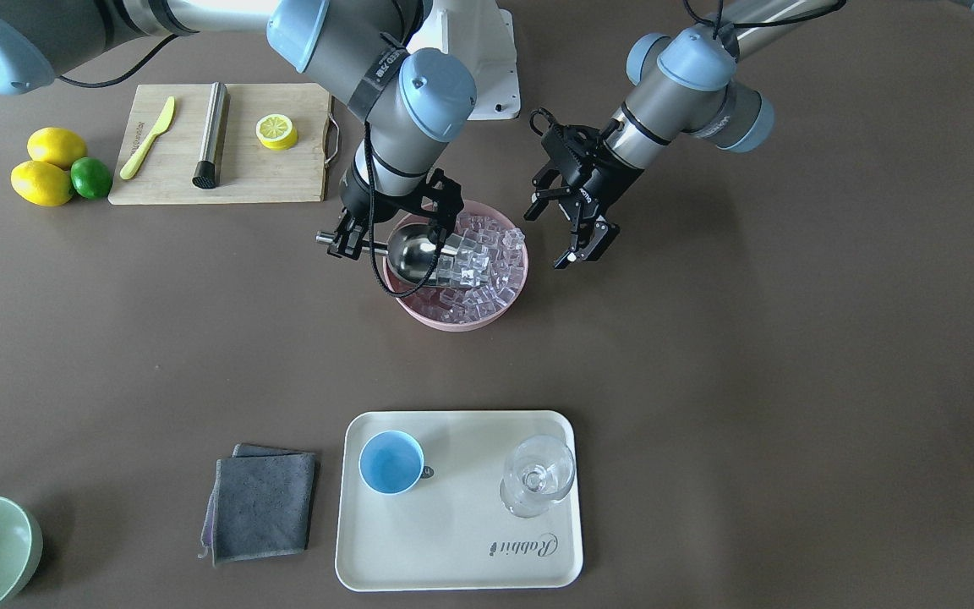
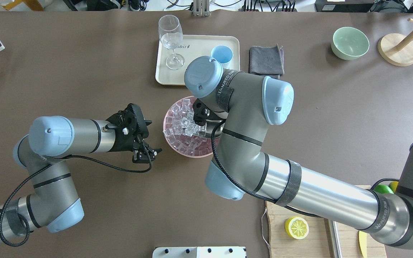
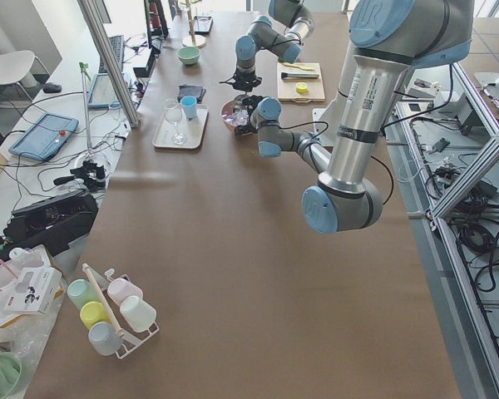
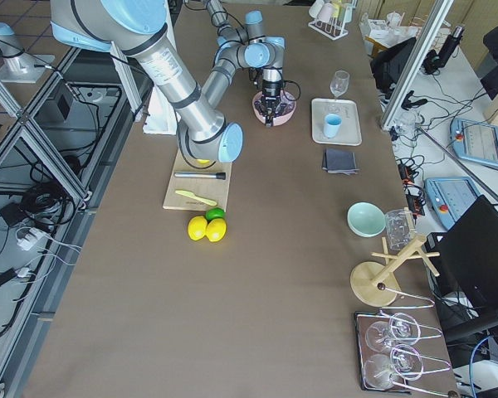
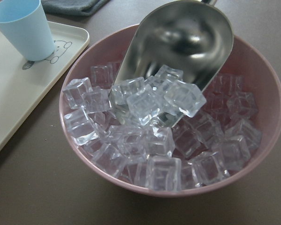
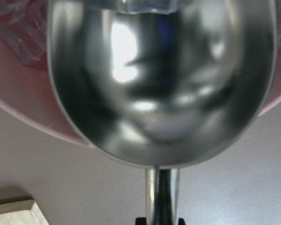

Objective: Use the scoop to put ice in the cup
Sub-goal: 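Drag the scoop through the ice and lift it out with cubes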

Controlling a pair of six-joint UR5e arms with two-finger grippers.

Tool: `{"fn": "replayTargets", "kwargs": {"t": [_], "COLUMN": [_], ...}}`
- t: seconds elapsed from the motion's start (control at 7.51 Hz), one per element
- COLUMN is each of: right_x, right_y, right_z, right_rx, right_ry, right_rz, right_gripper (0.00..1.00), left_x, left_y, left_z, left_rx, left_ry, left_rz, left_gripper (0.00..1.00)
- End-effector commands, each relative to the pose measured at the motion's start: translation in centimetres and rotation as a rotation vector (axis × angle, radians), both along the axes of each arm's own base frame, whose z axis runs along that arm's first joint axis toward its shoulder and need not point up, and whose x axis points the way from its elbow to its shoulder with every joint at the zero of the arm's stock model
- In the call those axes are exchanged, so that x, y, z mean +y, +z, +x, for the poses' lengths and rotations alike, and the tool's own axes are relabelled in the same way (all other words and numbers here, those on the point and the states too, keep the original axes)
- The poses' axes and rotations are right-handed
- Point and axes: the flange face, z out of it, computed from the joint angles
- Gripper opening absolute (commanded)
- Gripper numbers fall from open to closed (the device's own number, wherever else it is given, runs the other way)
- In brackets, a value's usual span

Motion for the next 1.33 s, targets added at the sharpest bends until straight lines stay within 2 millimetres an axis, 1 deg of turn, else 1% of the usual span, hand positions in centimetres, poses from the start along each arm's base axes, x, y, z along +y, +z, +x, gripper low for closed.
{"fn": "replayTargets", "kwargs": {"t": [0.0,0.67,0.8,1.06,1.2], "right_x": [-1.3,-4.0,-4.0,-4.4,-3.9], "right_y": [-0.3,-0.8,-1.3,-2.5,-3.2], "right_z": [1.0,3.7,4.1,5.8,6.7], "right_rx": [-0.043,-0.112,-0.127,-0.179,-0.205], "right_ry": [0.013,0.051,0.055,0.071,0.097], "right_rz": [-0.016,-0.083,-0.079,-0.098,-0.097], "right_gripper": [0.00,0.00,0.00,0.00,0.00], "left_x": [0.0,0.1,0.1,0.1,0.5], "left_y": [-0.1,-0.2,-0.2,-0.3,-0.6], "left_z": [-0.1,-0.1,-0.1,-0.1,-0.8], "left_rx": [0.003,0.006,0.005,0.007,0.017], "left_ry": [0.000,0.001,0.001,0.001,0.003], "left_rz": [0.002,0.003,0.003,0.004,0.009], "left_gripper": [0.98,0.98,0.98,0.98,0.98]}}
